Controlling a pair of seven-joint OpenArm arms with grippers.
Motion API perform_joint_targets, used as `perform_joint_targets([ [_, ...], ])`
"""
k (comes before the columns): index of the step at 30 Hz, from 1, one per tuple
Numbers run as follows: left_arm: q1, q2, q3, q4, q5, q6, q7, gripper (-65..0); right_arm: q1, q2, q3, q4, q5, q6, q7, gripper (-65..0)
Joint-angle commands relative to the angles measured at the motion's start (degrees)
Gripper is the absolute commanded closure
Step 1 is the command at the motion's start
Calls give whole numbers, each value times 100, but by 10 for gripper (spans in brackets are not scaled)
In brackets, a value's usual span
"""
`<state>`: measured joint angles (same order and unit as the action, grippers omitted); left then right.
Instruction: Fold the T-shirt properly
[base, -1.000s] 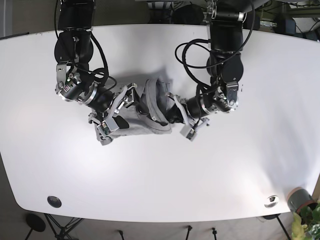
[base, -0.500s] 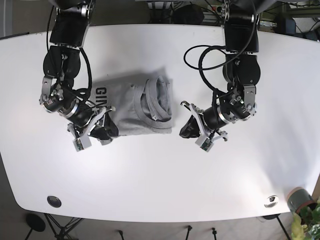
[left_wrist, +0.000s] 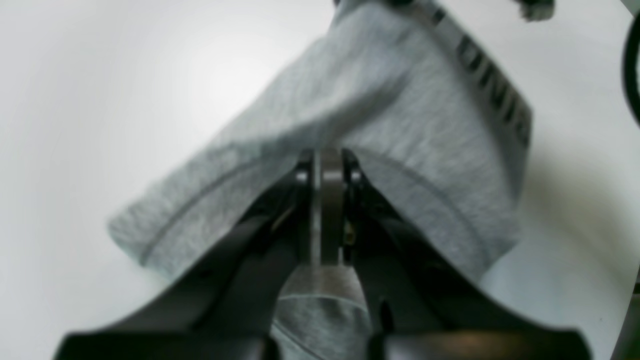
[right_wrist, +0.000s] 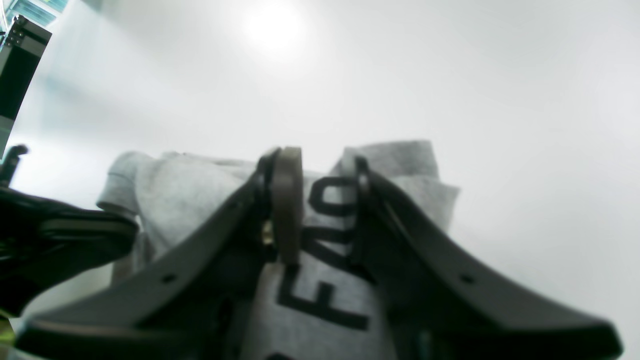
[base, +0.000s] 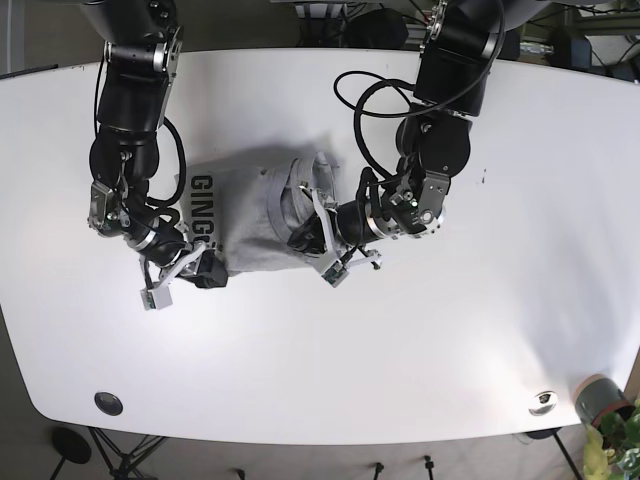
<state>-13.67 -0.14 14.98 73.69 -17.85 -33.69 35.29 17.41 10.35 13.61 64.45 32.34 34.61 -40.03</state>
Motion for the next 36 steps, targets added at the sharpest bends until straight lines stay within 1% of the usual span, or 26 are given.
perform_joint_targets([
  [1, -237, 27, -35, -217, -75, 7, -280, 0, 171, 174, 6, -295, 111, 25, 456, -124],
  [3, -343, 10, -26, -464, -75, -2, -404, 0, 180, 218, -117, -568, 111, 25, 746, -124],
  [6, -387, -17, -35, -833, -75, -2, -571, 0, 180, 411, -372, -919, 111, 25, 1159, -124],
  [9, -413, -184, 1, -1281, -75, -2, -773, 0, 180, 455, -556, -1157, 111, 25, 1476, -124],
  [14, -686, -245, 1, -2072, -75, -2, -1098, 0, 136, 473, -697, -1209, 111, 25, 1678, -124],
  [18, -870, -254, 1, -2547, -75, -11, -1353, 0, 127, 482, -697, -1209, 111, 25, 1687, -122],
  [21, -1037, -254, 1, -2732, -75, -11, -1415, 0, 136, 482, -697, -1174, 111, 25, 1669, -122],
  [23, -1090, -254, -17, -2723, -92, -11, -1388, 0, 136, 482, -697, -1069, 111, 25, 1616, -122],
  [25, -1099, -263, -35, -2591, -92, -20, -1379, 0, 127, 569, -697, -875, 111, 25, 1493, -122],
  [28, -1055, -412, -35, -2072, -101, -20, -1335, 0, 127, 613, -697, -656, 111, 25, 1317, -122],
  [32, -1028, -447, -70, -1237, -110, -20, -852, 0, 136, 640, -688, -568, 111, 25, 1256, -122],
  [36, -668, -447, -254, -358, -101, -11, -474, 0, 171, 763, -697, -603, 111, 25, 1265, -122],
])
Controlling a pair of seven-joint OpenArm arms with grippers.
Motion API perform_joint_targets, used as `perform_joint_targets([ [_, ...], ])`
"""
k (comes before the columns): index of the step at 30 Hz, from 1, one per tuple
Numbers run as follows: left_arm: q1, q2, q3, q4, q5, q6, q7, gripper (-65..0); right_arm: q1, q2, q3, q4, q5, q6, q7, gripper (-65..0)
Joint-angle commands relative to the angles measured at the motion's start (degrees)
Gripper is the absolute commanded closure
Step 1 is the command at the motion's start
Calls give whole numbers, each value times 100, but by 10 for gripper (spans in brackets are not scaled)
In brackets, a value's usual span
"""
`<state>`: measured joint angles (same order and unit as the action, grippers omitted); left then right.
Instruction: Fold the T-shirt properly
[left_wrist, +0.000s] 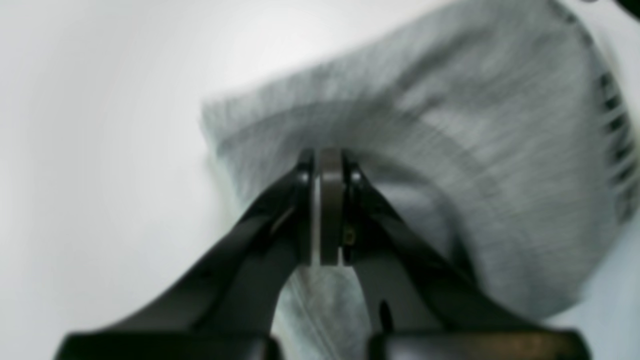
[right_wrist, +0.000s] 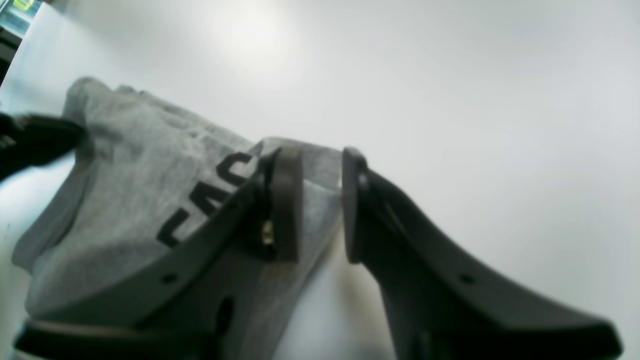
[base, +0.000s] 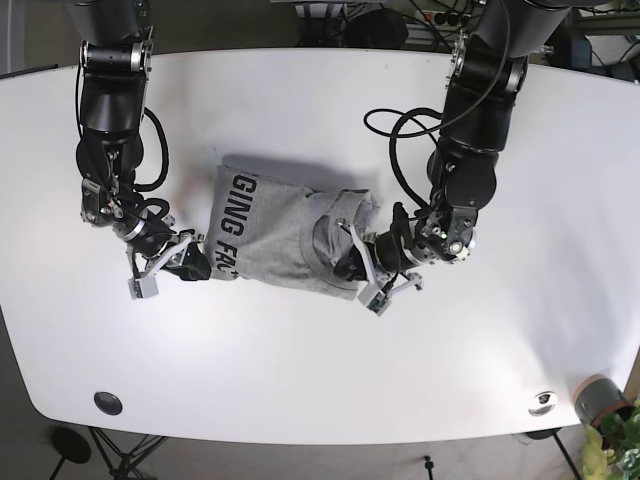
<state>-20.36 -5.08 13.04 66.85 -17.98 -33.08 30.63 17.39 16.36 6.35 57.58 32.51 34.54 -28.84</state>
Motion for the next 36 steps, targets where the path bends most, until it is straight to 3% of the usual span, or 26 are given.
perform_joint_targets([
  [1, 124, 47, -148, 563, -70, -72, 80, 0, 173, 162, 29, 84, 94, 31, 146, -122],
  [5, 537, 47, -324, 1240, -62, -72, 396, 0, 252, 171, 20, 75, 15, 31, 163, -122],
  [7, 730, 38, -359, 1469, -62, -72, 502, 0, 323, 135, 20, 75, -284, 31, 163, -122],
  [13, 1469, -270, -420, 1952, -79, -72, 625, 0, 463, -330, 73, 75, -1682, 40, 313, -122],
  [17, 1636, -323, -429, 1794, -79, -72, 625, 0, 472, -462, 73, 75, -2086, 49, 409, -122],
  [25, 1372, -375, -394, 748, -79, -72, 0, 0, 472, -480, 55, 75, -2148, 84, 427, -122],
  [36, 519, -358, -394, -157, -70, -72, -61, 0, 129, -445, 73, 101, -2148, 93, 436, -122],
])
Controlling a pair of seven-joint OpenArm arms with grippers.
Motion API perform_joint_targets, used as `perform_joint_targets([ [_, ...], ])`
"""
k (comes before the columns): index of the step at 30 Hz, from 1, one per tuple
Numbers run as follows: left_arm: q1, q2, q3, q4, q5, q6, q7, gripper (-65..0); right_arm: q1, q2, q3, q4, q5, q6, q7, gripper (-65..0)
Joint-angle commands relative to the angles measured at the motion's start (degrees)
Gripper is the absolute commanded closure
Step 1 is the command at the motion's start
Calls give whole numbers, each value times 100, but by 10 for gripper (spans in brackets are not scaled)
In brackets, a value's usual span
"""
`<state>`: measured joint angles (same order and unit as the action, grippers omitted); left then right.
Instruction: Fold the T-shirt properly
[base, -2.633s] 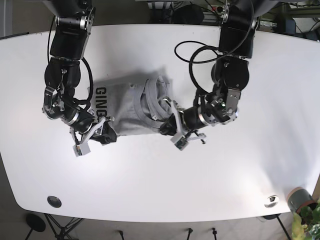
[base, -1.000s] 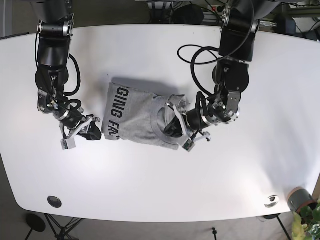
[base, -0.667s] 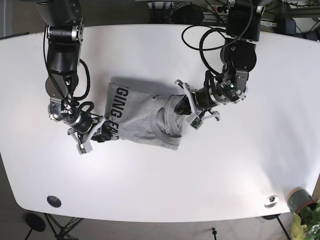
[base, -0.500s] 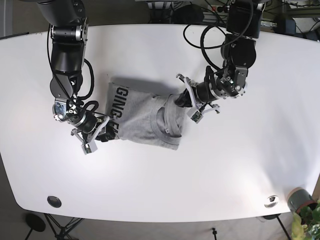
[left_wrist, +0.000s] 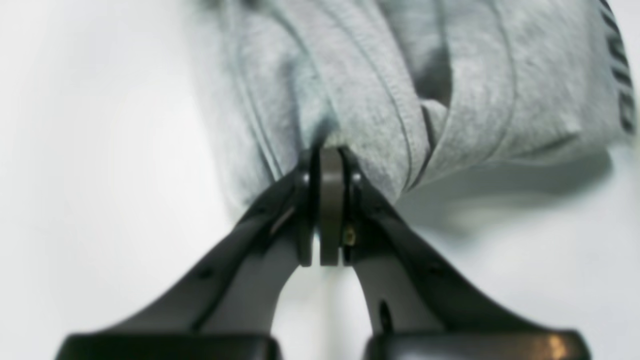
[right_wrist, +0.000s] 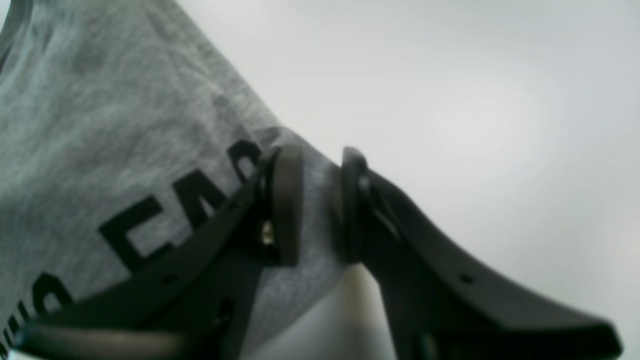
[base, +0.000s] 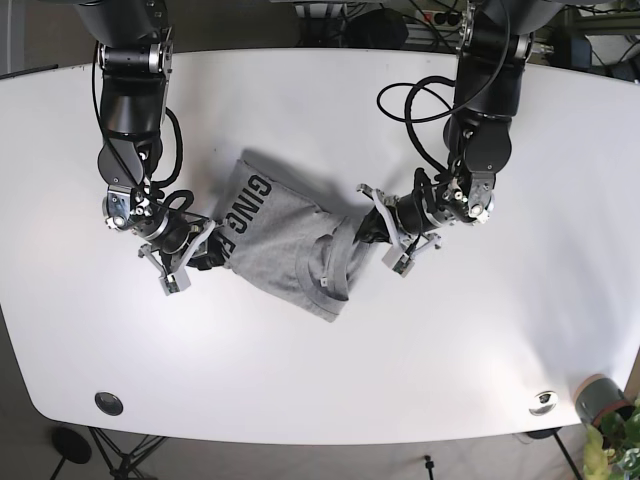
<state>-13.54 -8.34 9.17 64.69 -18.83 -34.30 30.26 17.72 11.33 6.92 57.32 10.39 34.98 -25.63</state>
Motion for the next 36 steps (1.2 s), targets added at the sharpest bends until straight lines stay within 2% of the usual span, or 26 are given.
perform_joint_targets([
  [1, -233, -32, -7, 41, 24, 50, -24, 0, 26, 58, 16, 145, 64, 49, 141, -122],
  [7, -690, -23, 2, -556, 24, 50, -50, 0, -396, 32, 16, 461, 64, 49, 255, -122],
  [10, -918, -23, 2, -1031, 24, 50, -358, 0, -703, -4, -10, 795, 73, 49, 255, -122],
  [15, -1270, -23, 90, -1928, 6, 50, -850, 0, -1161, -232, -19, 1235, 73, 49, 246, -122],
  [26, -1736, 65, 178, -2174, 24, 68, -1255, 0, -1837, -856, -46, 2264, 64, 49, -360, -122],
  [30, -2070, 188, 178, -2578, 24, 77, -1343, 0, -1855, -971, -309, 2369, 64, 49, -589, -122],
  [36, -2255, 196, 178, -2658, 24, 77, -1457, 0, -1846, -1138, -731, 2360, 55, -4, -615, -120],
])
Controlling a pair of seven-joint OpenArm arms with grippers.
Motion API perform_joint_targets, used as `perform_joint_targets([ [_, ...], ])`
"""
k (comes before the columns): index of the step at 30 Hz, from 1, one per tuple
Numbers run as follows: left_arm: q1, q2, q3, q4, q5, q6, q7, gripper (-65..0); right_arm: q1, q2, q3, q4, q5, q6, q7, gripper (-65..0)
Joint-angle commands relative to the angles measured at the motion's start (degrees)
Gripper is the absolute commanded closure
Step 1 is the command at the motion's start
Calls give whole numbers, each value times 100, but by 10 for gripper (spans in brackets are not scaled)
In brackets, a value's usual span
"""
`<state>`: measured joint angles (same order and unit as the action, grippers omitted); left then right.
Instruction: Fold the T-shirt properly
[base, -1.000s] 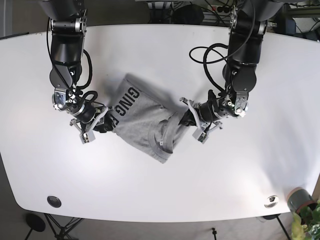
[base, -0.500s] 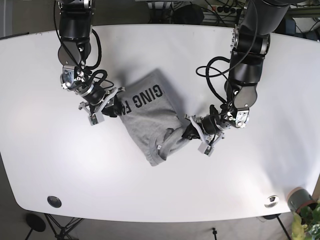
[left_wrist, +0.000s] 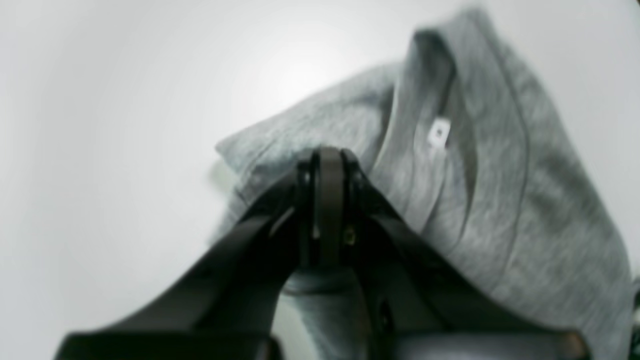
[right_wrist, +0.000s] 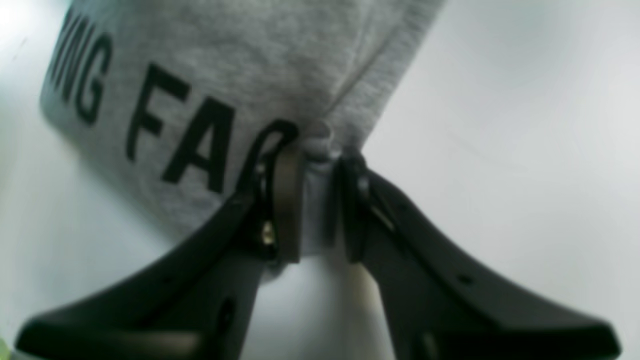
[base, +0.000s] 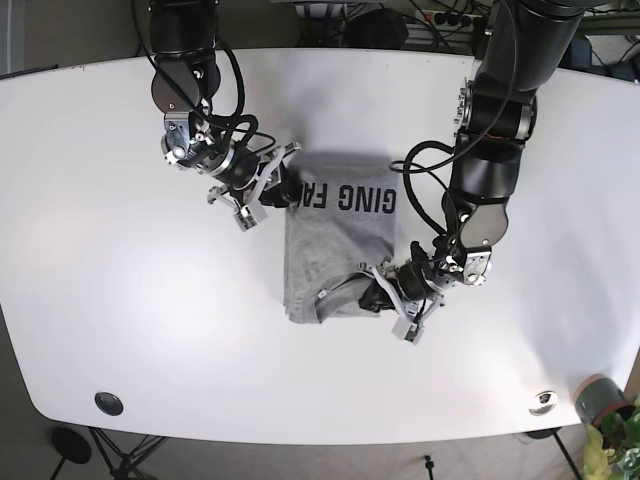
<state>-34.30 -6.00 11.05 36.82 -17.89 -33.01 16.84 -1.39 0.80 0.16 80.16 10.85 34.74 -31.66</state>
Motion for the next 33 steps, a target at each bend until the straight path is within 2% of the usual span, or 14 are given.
perform_joint_targets([
  [1, -187, -46, -10, 200, -70, -52, -106, 0, 73, -111, -74, 76, 9, 20, -12, -120],
  [14, 50, -398, -46, 1931, -62, -35, 632, -8, 64, -84, -74, 525, 18, 20, -47, -120],
  [17, 217, -503, -19, 2432, -62, 88, 958, -147, 82, 13, -74, 595, 27, 20, -205, -120],
  [20, 490, -451, -2, 3065, -62, 739, 1098, -308, 108, 21, -74, 604, 27, 20, -249, -120],
  [23, 833, -257, 165, 3681, -62, 1442, 1098, -374, 117, 21, -65, 604, 27, 20, -249, -120],
  [33, 1633, -20, 930, 4630, -62, 3174, 931, -382, 284, 4, 709, 604, 36, 64, -355, -120],
])
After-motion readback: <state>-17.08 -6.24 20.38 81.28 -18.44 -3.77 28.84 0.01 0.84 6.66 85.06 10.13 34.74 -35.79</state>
